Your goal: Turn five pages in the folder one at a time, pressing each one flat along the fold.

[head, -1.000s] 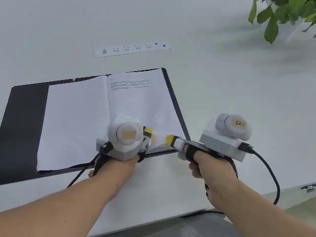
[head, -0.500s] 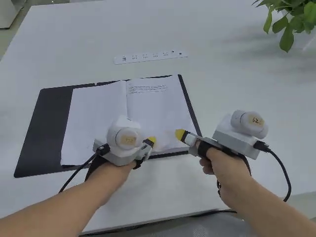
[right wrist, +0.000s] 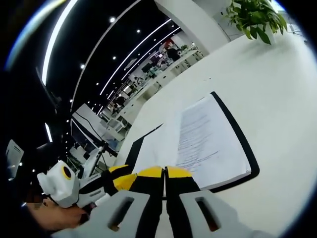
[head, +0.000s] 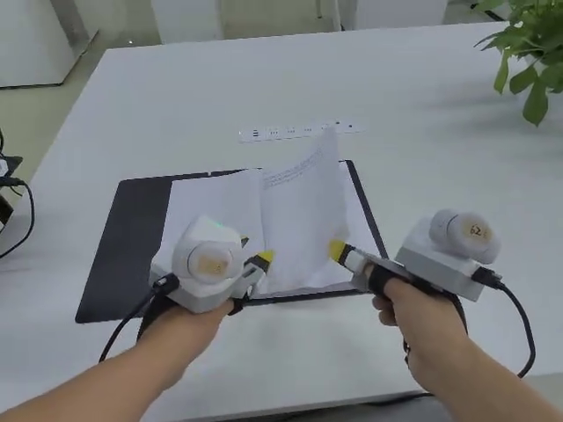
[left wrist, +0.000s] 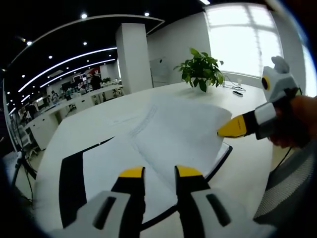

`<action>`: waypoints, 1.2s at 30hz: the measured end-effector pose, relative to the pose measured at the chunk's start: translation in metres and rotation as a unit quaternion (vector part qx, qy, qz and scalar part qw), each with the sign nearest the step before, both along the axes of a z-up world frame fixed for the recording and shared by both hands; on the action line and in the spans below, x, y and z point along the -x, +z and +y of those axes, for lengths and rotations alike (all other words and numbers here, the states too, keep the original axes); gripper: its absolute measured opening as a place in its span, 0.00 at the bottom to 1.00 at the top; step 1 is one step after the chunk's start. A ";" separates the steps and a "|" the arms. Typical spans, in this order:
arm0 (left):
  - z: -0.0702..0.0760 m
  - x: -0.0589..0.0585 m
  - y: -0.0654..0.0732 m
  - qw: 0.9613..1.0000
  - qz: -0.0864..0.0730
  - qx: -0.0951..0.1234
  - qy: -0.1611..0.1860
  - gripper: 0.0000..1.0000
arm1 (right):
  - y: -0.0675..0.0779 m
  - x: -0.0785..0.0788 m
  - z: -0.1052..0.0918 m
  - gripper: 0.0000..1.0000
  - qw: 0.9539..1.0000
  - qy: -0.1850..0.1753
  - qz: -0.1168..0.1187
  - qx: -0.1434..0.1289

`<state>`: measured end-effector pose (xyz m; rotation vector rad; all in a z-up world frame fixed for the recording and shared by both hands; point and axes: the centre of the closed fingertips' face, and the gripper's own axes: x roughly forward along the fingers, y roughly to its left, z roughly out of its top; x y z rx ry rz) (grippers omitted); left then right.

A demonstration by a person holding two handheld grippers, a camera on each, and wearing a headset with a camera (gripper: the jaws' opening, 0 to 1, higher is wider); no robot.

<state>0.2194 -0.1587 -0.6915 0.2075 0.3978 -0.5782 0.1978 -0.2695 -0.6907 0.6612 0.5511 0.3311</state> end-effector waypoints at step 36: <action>0.149 0.019 0.021 0.995 -0.028 0.021 0.089 0.21 | -0.018 0.003 0.146 0.00 0.980 0.134 -0.017 0.148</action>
